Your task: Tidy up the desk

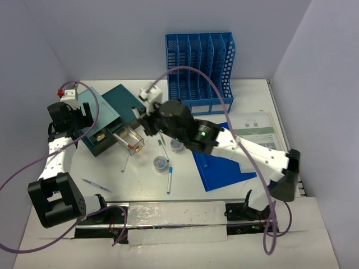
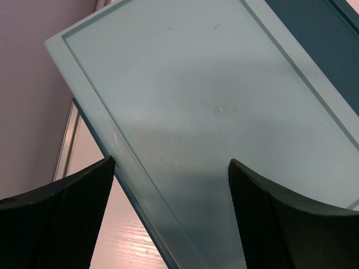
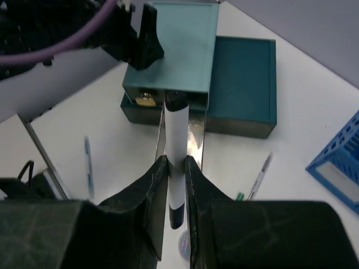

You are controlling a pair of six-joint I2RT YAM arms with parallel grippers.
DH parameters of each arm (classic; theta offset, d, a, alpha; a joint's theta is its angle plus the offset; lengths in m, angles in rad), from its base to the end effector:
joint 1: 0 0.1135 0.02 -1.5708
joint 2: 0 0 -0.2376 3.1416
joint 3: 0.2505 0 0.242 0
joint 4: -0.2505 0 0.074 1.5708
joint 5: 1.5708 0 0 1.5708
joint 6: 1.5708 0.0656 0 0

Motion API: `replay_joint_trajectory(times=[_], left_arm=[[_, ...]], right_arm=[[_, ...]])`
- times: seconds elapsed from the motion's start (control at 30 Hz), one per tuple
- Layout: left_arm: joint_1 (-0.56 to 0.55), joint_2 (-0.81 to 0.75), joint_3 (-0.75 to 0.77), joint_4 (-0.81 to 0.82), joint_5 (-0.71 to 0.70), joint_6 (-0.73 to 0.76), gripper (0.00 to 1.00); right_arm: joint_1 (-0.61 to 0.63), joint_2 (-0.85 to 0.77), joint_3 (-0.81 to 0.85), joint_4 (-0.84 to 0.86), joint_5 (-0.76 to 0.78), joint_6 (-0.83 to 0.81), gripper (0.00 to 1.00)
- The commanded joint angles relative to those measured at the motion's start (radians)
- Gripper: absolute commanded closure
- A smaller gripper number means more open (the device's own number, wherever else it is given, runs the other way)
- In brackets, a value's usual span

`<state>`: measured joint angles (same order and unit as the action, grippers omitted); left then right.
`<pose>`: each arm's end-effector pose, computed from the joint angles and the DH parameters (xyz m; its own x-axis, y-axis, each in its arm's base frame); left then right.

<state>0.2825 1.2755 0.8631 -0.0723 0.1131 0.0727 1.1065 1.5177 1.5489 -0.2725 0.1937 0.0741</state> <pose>0.3025 0.0801 0.2370 -0.4594 -0.0582 -0.8863 -0.1481 0.9889 0.0118 0.1789 0.3289 0.3850 -0.1655 -0.1682 -0.9718 -0.7836 0.6207 0.0260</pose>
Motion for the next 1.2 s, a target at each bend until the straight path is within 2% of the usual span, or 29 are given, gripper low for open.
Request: replay_joint_trajectory(times=[0.0, 0.1, 0.2, 0.3, 0.33, 0.37, 0.47, 0.6, 0.63, 0.8, 0.93, 1.0, 1.17], left_arm=[[-0.002, -0.014, 0.013, -0.03, 0.007, 0.019, 0.12], [-0.003, -0.01, 0.014, -0.03, 0.011, 0.018, 0.12], [-0.003, -0.011, 0.01, -0.026, 0.012, 0.022, 0.12], [-0.002, -0.008, 0.007, -0.02, 0.013, 0.022, 0.12], [-0.002, -0.007, 0.007, -0.02, 0.014, 0.022, 0.12], [-0.002, -0.005, 0.007, -0.021, 0.016, 0.022, 0.12], [-0.002, -0.002, 0.008, -0.02, 0.015, 0.022, 0.12], [-0.002, -0.005, 0.007, -0.021, 0.013, 0.024, 0.12], [-0.002, -0.007, 0.006, -0.021, 0.013, 0.024, 0.12], [-0.002, -0.008, 0.01, -0.027, 0.013, 0.022, 0.12], [-0.002, -0.014, 0.009, -0.029, 0.008, 0.023, 0.12], [-0.002, -0.016, 0.008, -0.026, 0.007, 0.022, 0.12], [-0.001, -0.012, 0.009, -0.023, 0.005, 0.021, 0.12]], right_arm=[[-0.021, 0.277, 0.224, 0.075, -0.079, -0.063, 1.0], [-0.022, 0.445, 0.454, 0.016, -0.067, -0.099, 0.97], [-0.035, 0.557, 0.549, -0.024, -0.057, -0.092, 0.96], [-0.053, 0.618, 0.606, -0.042, -0.068, -0.076, 0.88], [-0.055, 0.628, 0.626, -0.057, -0.072, -0.076, 0.82], [-0.057, 0.636, 0.643, -0.075, -0.083, -0.076, 0.72], [-0.057, 0.633, 0.639, -0.075, -0.117, -0.077, 0.63], [-0.057, 0.612, 0.617, -0.085, -0.097, -0.076, 0.38], [-0.057, 0.602, 0.608, -0.084, -0.095, -0.076, 0.38], [-0.057, 0.465, 0.486, -0.102, -0.112, -0.02, 0.37], [-0.057, 0.237, 0.21, -0.125, -0.073, 0.046, 0.32], [-0.056, 0.121, 0.046, -0.161, -0.029, 0.131, 0.31], [-0.049, -0.04, -0.257, -0.234, -0.027, 0.31, 0.31]])
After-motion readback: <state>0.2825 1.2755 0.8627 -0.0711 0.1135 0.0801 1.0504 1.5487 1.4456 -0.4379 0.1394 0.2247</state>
